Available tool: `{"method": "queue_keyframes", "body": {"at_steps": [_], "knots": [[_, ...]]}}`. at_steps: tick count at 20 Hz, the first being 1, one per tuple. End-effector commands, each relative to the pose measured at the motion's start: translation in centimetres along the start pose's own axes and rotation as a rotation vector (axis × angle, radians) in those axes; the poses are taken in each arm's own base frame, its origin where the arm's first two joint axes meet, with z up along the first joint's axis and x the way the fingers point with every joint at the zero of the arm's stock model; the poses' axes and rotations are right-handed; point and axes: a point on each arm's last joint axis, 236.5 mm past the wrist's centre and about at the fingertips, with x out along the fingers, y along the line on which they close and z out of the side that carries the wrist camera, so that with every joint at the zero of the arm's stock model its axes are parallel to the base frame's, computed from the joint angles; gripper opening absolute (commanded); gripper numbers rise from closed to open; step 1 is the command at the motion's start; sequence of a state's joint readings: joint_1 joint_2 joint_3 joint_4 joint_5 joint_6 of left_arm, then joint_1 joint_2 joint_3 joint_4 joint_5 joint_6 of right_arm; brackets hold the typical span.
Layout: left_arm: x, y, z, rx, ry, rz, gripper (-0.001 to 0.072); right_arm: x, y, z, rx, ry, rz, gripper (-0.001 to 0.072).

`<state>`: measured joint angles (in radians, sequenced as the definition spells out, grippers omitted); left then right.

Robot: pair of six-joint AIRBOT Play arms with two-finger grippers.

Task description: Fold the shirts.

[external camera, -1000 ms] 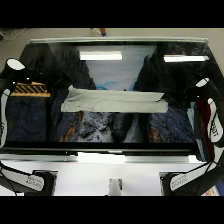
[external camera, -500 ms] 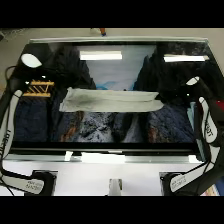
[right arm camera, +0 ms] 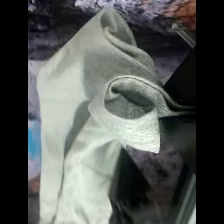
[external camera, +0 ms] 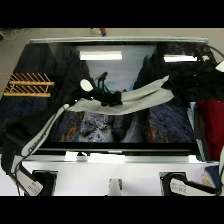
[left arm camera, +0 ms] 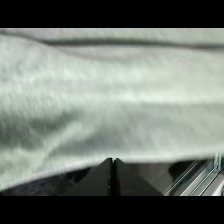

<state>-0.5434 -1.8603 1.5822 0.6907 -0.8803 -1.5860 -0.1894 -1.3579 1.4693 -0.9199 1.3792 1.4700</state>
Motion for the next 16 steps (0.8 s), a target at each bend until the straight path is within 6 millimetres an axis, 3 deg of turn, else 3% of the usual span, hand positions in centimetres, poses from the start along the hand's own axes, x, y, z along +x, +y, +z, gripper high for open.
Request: {"method": "queue_keyframes", "body": {"at_steps": [1,5,7,8,11,13,16], "knots": [[5.6,-1.2,-2.3,-0.143,0.001,-0.043,0.0034,-5.0,3.9,-3.1,-0.042,-0.005,0.013,0.0024],[9.7,-4.0,-3.8,-0.267,-0.049,-0.135,0.0034,-7.6,5.8,-5.4,-0.056,0.002,0.015,0.0024],[9.5,-4.2,-3.7,-0.188,-0.052,-0.139,0.0032,-7.8,5.9,-5.2,-0.039,-0.013,0.017,0.0024],[8.2,-4.8,-2.8,-0.085,-0.077,-0.137,0.003,-7.5,6.0,-5.2,-0.031,-0.007,0.022,0.0023],[1.2,-4.4,0.0,0.183,-0.127,0.009,0.0029,-4.6,8.3,-5.3,-0.076,0.029,0.056,0.0024],[-5.9,-2.3,2.2,0.306,-0.159,0.183,0.0029,-1.4,10.6,-4.3,-0.103,0.014,0.091,0.0024],[-19.2,-0.8,6.4,0.381,-0.335,0.376,0.0031,5.6,14.0,-3.7,-0.09,0.029,0.16,0.0024]]}}
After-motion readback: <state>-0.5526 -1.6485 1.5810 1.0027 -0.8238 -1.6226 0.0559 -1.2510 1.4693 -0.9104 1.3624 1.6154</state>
